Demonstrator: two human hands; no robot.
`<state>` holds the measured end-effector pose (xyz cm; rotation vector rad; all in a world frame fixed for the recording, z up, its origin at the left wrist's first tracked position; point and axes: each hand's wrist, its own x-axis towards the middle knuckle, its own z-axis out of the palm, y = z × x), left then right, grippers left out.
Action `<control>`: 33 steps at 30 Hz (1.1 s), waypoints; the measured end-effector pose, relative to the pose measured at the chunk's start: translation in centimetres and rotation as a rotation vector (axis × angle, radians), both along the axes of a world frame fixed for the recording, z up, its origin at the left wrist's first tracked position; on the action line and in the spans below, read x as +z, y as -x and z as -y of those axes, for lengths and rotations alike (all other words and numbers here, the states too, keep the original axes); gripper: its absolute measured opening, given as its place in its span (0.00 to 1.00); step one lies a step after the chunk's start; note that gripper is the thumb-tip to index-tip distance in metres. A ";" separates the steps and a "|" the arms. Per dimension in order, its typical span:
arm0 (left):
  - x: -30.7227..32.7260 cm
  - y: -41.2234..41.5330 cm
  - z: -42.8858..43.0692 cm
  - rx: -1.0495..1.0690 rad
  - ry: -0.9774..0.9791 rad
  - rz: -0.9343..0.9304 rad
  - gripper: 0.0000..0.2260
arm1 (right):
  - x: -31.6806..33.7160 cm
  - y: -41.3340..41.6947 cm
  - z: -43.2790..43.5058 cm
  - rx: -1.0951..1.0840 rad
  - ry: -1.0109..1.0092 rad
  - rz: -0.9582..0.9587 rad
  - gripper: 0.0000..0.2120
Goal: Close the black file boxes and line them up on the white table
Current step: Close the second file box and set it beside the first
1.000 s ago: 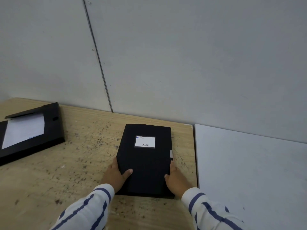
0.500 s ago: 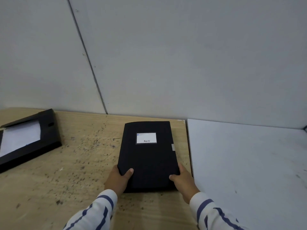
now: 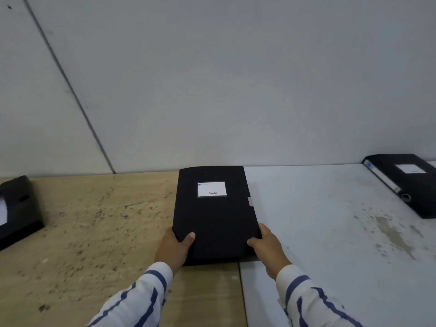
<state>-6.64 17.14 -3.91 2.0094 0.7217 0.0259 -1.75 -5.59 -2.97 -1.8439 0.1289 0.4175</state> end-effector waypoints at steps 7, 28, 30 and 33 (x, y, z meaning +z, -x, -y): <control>0.2 -5.9 9.9 -0.055 0.025 0.066 0.20 | 0.3 -5.0 9.7 -0.051 0.030 0.022 0.17; -3.4 -24.8 45.8 -0.075 0.148 -0.055 0.22 | -2.4 -23.5 45.0 -0.164 0.111 -0.037 0.19; -3.9 -25.5 46.9 -0.080 0.131 -0.072 0.23 | -2.7 -24.2 46.1 -0.172 0.119 -0.030 0.19; -4.8 -26.5 47.9 -0.087 0.073 -0.113 0.26 | -3.2 -25.0 47.2 -0.165 0.151 -0.019 0.18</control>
